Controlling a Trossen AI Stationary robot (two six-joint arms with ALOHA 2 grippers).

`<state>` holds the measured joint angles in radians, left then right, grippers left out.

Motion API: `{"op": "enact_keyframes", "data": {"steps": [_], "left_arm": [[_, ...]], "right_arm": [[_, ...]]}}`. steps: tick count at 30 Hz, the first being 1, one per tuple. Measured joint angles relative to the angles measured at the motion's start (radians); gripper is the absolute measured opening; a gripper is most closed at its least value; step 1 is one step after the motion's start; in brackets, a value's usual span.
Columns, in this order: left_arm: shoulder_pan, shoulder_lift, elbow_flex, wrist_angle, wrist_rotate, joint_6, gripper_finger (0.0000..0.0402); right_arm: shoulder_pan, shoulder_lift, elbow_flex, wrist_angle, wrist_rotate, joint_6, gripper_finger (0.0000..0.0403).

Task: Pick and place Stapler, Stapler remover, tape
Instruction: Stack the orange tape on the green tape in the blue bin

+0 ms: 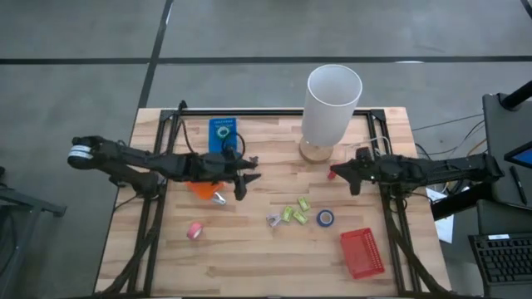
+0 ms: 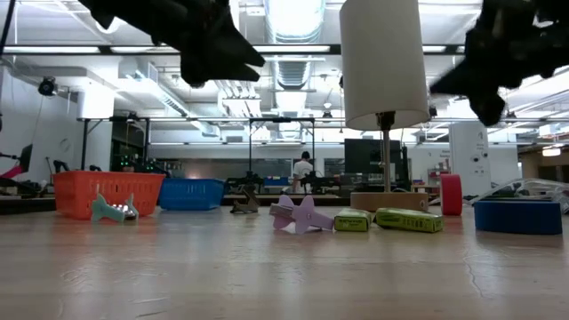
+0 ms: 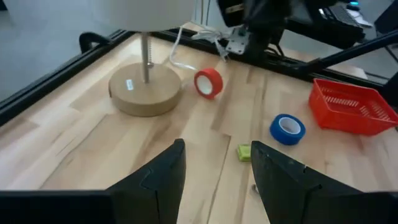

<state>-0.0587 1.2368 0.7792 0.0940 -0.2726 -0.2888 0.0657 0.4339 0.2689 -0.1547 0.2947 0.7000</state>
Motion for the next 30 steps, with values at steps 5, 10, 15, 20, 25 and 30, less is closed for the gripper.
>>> {"op": "enact_keyframes", "data": {"steps": [5, 10, 15, 20, 25, 30], "left_arm": [[-0.007, 0.023, 0.0, 0.003, -0.017, -0.004, 0.0183], [-0.006, 0.039, 0.0, 0.004, -0.045, -0.023, 0.0183], [-0.007, 0.042, 0.0, 0.013, -0.046, -0.036, 0.0183], [-0.011, 0.041, 0.0, 0.012, -0.046, -0.062, 0.0183], [-0.014, 0.043, 0.0, 0.013, -0.049, -0.064, 0.0183], [-0.025, 0.043, 0.0, 0.017, -0.051, -0.064, 0.0183]], "right_arm": [[0.014, 0.073, 0.08, -0.273, 0.139, 0.144, 0.0034], [0.015, 0.161, 0.102, -0.274, 0.109, 0.162, 0.0034], [0.014, 0.239, 0.102, -0.169, 0.085, 0.098, 0.0034], [0.003, 0.282, 0.158, -0.273, 0.075, 0.171, 0.0033], [0.004, 0.319, 0.213, -0.354, 0.084, 0.192, 0.0045], [0.004, 0.354, 0.226, -0.399, 0.099, 0.206, 0.0094]]}}
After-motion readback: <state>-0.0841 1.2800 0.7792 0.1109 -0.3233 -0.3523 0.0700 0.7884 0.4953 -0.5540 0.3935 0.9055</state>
